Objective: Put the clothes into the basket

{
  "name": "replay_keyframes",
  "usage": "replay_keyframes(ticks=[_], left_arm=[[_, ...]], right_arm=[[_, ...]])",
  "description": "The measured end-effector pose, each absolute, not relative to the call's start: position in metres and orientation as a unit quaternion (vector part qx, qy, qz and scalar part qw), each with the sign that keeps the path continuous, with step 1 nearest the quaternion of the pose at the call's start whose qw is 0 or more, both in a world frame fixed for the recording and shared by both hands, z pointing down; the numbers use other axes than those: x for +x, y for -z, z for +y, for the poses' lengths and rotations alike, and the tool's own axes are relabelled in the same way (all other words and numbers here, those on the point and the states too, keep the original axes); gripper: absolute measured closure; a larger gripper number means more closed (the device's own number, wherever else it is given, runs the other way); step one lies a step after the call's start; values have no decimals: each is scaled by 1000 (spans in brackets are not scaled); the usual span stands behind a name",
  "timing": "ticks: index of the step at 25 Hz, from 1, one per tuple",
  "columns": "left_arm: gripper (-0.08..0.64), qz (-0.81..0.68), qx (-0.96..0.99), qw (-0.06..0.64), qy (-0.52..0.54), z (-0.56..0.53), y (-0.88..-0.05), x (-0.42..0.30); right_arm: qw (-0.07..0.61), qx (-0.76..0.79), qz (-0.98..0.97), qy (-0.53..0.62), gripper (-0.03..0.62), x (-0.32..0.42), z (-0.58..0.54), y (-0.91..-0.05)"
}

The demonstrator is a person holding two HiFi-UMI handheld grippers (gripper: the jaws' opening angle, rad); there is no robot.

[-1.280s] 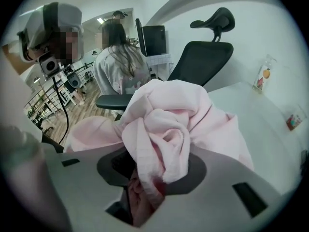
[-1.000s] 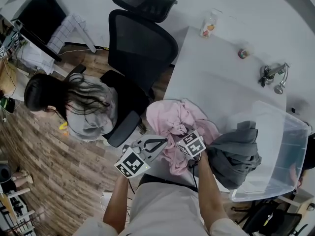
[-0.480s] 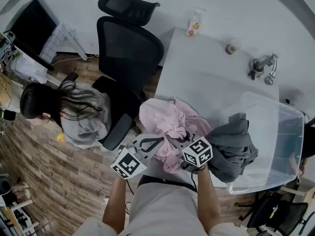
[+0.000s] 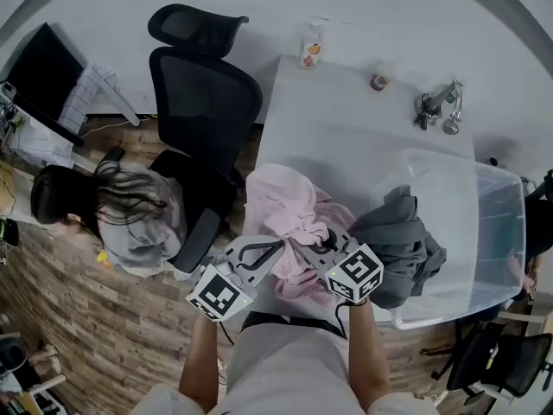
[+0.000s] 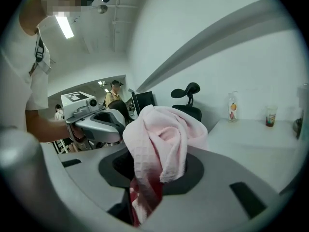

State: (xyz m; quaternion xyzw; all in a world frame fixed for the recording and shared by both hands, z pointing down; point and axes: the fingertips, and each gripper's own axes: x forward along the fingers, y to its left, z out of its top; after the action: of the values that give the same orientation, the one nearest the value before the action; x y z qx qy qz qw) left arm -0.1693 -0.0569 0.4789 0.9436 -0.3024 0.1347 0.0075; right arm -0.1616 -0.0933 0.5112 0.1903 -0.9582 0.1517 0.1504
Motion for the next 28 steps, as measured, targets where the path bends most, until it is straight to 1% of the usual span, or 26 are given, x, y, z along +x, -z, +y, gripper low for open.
replay_keyframes(ticks=[6,13,18,28], left_arm=[[557,-297,948,-12,-114,-58,-446,-157],[557,-275,953,-66,-106,-59,-397,-141],[557,-267,953,-91,-114,-66,-370,-128],[557,-243,958,-126,-84,-73,-316,-99]], right_arm=[[114,201,-965,-123,472,-150,-93,-468],[66,227,-967,-92,472,-131,-95,-415],[51,253,-964,-68,472,-115,-102,-384],[15,297,-955,-25,472,-76,-110,-324]])
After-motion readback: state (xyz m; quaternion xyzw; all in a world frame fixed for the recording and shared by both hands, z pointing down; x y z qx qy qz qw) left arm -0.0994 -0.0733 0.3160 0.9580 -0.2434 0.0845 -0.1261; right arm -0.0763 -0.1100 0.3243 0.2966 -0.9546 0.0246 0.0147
